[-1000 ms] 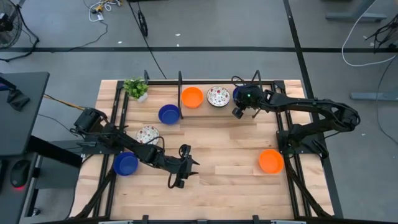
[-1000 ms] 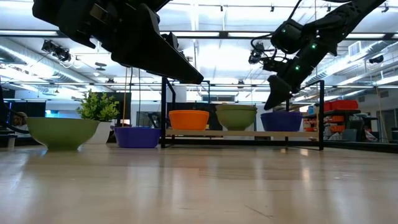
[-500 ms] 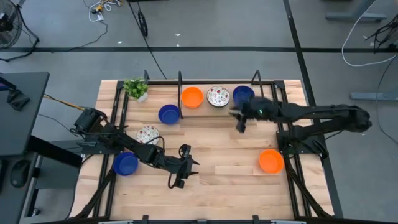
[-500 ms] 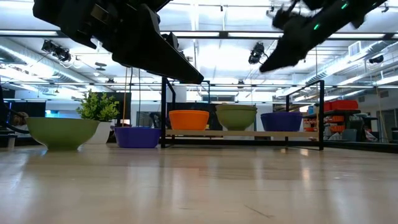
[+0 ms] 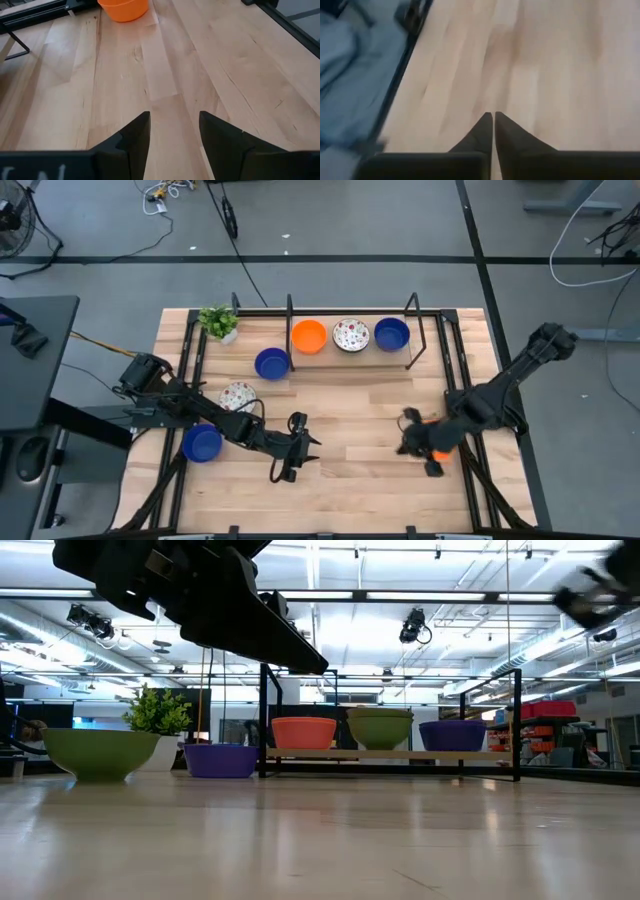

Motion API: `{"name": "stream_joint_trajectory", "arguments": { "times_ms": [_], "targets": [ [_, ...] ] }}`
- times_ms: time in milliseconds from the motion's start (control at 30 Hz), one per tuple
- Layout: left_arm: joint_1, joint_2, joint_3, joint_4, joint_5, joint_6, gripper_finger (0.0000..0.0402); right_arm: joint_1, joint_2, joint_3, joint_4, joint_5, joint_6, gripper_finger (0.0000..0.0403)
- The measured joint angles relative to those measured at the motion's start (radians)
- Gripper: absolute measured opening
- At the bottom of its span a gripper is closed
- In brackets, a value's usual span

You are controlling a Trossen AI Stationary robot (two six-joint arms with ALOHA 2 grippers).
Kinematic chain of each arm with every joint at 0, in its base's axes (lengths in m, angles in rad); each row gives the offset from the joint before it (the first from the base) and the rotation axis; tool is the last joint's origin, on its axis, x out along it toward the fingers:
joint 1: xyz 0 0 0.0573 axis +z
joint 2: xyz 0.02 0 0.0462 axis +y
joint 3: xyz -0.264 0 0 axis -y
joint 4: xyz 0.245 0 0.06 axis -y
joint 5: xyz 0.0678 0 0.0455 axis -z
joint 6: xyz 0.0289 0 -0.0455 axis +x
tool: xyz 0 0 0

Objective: Pick & Place Mini bowls
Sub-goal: Stack the orange bowl on top of the orange bowl on the shelf

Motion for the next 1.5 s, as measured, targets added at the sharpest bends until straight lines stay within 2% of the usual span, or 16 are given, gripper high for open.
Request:
{"name": "stream_joint_trajectory", "arguments": {
  "times_ms": [233,367,467,567,733,900,1033,1200,1367,1500],
  "targets": [
    [0.0,0.0,0.0,0.0,0.0,0.0,0.0174,0.093,0.0,0.0,-0.295,-0.095,0.417,0.0007],
    [0.0,0.0,0.0,0.0,0.0,0.001,0.0174,0.096,0.0,0.0,-0.394,-0.129,0.541,0.0023],
    [0.0,0.0,0.0,0.0,0.0,0.002,0.0174,0.095,0.0,0.0,-0.418,-0.129,0.556,0.0046],
    [0.0,0.0,0.0,0.0,0.0,0.002,0.0174,0.095,0.0,0.0,-0.38,-0.128,0.545,0.0086],
    [0.0,0.0,0.0,-0.002,0.0,0.001,0.0174,0.097,0.039,0.0,-0.329,-0.128,0.386,0.0159],
    [0.0,0.0,0.0,-0.006,0.0,0.001,0.0174,0.099,0.132,0.0,-0.383,-0.137,0.379,0.019],
    [0.0,0.0,0.0,-0.006,0.0,0.001,0.0174,0.099,0.189,-0.001,-0.368,-0.159,0.385,0.019],
    [0.0,0.0,0.0,-0.006,0.0,0.001,0.0174,0.099,0.235,-0.001,-0.339,-0.175,0.39,0.0171],
    [0.0,0.0,0.0,-0.006,0.0,0.001,0.0174,0.099,0.253,-0.001,-0.348,-0.175,0.4,0.0131],
    [0.0,0.0,0.0,-0.006,0.0,0.001,0.0174,0.099,0.253,-0.001,-0.348,-0.175,0.396,0.0079]
  ]
}}
